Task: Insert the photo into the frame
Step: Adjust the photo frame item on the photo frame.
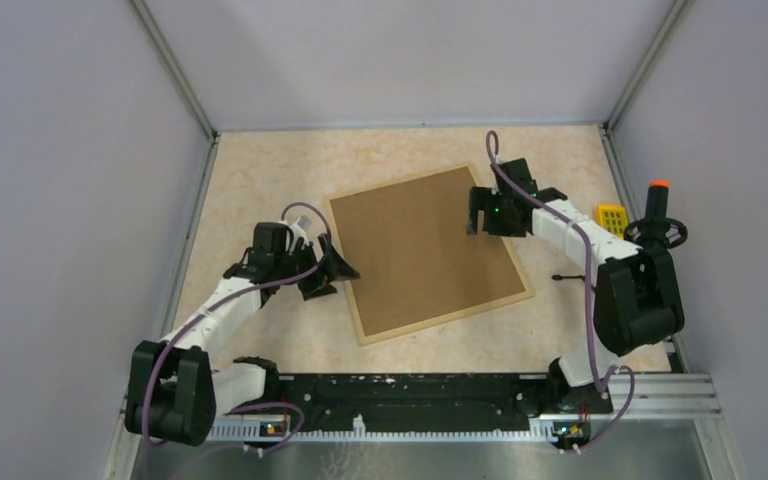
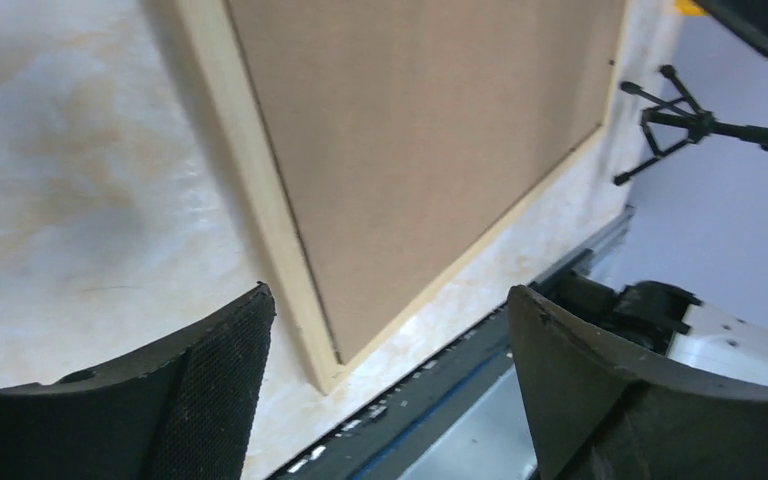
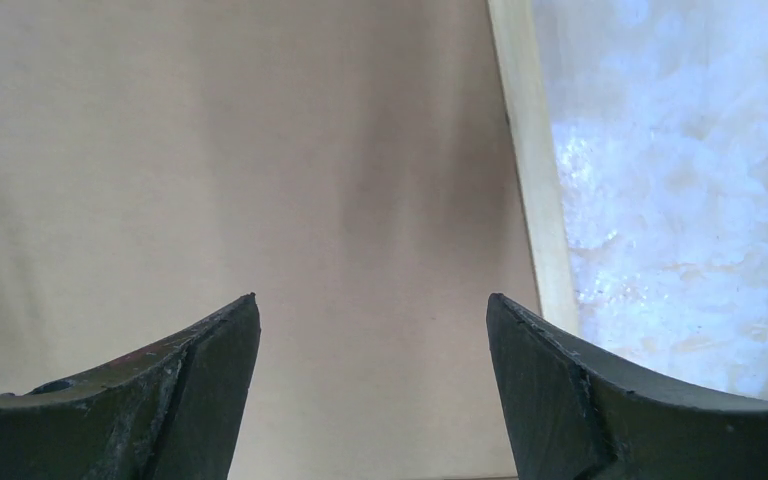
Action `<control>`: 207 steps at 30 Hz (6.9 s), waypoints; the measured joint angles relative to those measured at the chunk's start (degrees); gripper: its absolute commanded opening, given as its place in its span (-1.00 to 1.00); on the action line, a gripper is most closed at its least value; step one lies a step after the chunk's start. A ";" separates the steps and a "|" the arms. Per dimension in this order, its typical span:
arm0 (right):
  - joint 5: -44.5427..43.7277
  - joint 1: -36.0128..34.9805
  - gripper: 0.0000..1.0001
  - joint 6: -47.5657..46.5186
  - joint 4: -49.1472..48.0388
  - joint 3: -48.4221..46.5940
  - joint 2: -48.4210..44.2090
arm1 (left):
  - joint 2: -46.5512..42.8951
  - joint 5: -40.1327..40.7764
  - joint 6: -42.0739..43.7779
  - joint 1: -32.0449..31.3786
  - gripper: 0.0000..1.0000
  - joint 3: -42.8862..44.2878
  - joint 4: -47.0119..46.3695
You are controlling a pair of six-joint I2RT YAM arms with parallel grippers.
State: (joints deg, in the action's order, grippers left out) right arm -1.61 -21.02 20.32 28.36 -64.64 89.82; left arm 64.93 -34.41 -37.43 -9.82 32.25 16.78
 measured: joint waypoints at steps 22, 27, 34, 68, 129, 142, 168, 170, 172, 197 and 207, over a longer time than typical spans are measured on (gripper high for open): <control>4.74 9.31 0.47 -0.61 -5.20 9.16 2.58 | -3.76 6.99 -19.93 -18.86 0.86 -4.76 1.18; 4.76 9.49 0.47 -0.50 -6.21 9.55 2.47 | -0.70 7.93 -21.75 -21.00 0.88 -5.07 -0.55; 4.76 9.55 0.47 -0.17 -6.86 9.86 2.38 | 1.46 8.74 -23.45 -23.02 0.92 -4.92 -1.33; 9.75 14.56 0.13 0.96 -17.90 19.85 -1.05 | 6.25 3.56 -23.87 -23.21 0.87 -4.55 -8.00; 9.38 14.78 -0.07 2.03 -26.82 24.94 -2.82 | 31.43 14.99 -3.13 -23.76 0.46 26.82 24.76; 9.42 14.75 -0.08 3.93 -29.24 25.66 -2.69 | 42.47 23.98 2.32 -30.38 0.51 39.82 38.64; 18.29 12.39 0.21 5.77 -26.14 24.74 -2.29 | 44.24 13.66 13.51 -31.17 0.97 52.28 28.50; 19.78 12.00 0.25 5.86 -24.63 24.39 -2.34 | 40.15 9.75 13.77 -28.57 0.97 51.56 24.70; 20.50 12.02 0.28 5.84 -23.58 24.04 -2.36 | 33.92 6.10 13.92 -23.82 0.97 48.39 20.83; 22.69 12.07 0.31 2.91 -15.89 21.40 -2.14 | 4.44 23.15 -3.30 -16.13 0.92 7.72 12.52; 22.75 12.09 0.29 2.78 -15.91 21.38 -2.03 | 5.57 29.57 -5.07 -17.03 0.95 7.72 12.28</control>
State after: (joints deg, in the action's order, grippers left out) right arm 21.15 -8.93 23.09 12.45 -43.27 87.79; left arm 70.50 -4.84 -42.50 -26.85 39.97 29.06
